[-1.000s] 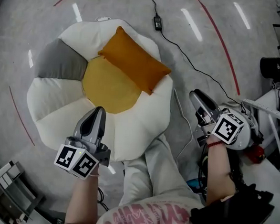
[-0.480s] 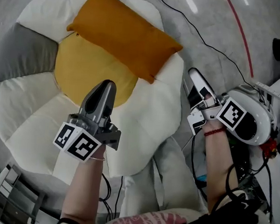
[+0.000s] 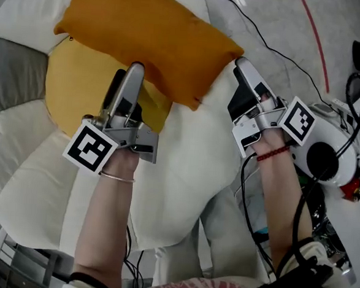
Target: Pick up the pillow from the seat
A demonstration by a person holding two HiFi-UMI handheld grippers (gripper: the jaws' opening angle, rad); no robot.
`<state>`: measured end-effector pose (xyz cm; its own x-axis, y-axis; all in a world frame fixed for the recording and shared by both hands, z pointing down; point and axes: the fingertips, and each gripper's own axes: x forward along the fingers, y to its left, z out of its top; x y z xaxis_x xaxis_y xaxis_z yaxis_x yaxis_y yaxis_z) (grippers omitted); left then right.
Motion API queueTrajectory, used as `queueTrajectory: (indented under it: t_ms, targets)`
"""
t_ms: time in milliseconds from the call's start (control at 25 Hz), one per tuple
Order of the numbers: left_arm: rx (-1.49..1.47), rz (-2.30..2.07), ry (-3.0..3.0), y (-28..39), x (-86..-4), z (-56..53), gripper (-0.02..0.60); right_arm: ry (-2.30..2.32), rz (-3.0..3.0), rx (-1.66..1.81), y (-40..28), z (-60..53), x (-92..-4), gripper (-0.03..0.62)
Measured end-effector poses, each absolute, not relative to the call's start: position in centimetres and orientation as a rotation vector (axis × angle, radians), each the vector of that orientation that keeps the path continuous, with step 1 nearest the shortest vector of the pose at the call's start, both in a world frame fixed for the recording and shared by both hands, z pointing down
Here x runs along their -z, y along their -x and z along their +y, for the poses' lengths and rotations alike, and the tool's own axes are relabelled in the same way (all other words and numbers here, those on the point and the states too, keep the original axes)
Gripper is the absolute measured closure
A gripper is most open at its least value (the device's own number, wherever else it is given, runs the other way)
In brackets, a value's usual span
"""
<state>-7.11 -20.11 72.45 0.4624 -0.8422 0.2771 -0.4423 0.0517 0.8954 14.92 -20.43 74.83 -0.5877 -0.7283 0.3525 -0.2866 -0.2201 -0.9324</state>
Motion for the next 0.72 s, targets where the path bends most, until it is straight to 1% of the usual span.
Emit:
queueTrajectory:
  t_ms: [120, 240, 280, 320, 400, 520, 720]
  targets:
    - [0.486, -1.125, -1.544, 6.6, -73.7, -21.4, 0.125, 1.191, 1.620, 1.893, -13.9, -20.1, -76.5, 0.300]
    - [0.490, -1.097, -1.505, 5.6, -75.0, -21.8, 0.071, 1.192, 1.605, 1.891, -13.4, -19.9, -76.7, 0.384]
    - [0.507, -1.080, -1.500, 5.3, -74.9, -21.9, 0.076, 1.185, 1.631, 1.888, -13.2, -19.8, -76.4, 0.429]
    - [0.528, -1.064, -1.503, 5.1, -74.7, -22.2, 0.146, 1.176, 1.668, 1.884, -12.8, -19.7, -75.9, 0.441]
    - [0.558, -1.060, -1.509, 4.8, -74.3, -22.6, 0.186, 1.150, 1.761, 1.875, -12.0, -19.5, -74.7, 0.455]
    - [0.584, -1.084, -1.488, 5.4, -73.6, -22.2, 0.210, 1.105, 1.905, 1.852, -10.6, -19.1, -72.4, 0.471]
    - [0.630, -1.117, -1.545, 7.7, -65.6, -19.9, 0.229, 1.070, 1.984, 1.792, -8.6, -17.7, -67.0, 0.473]
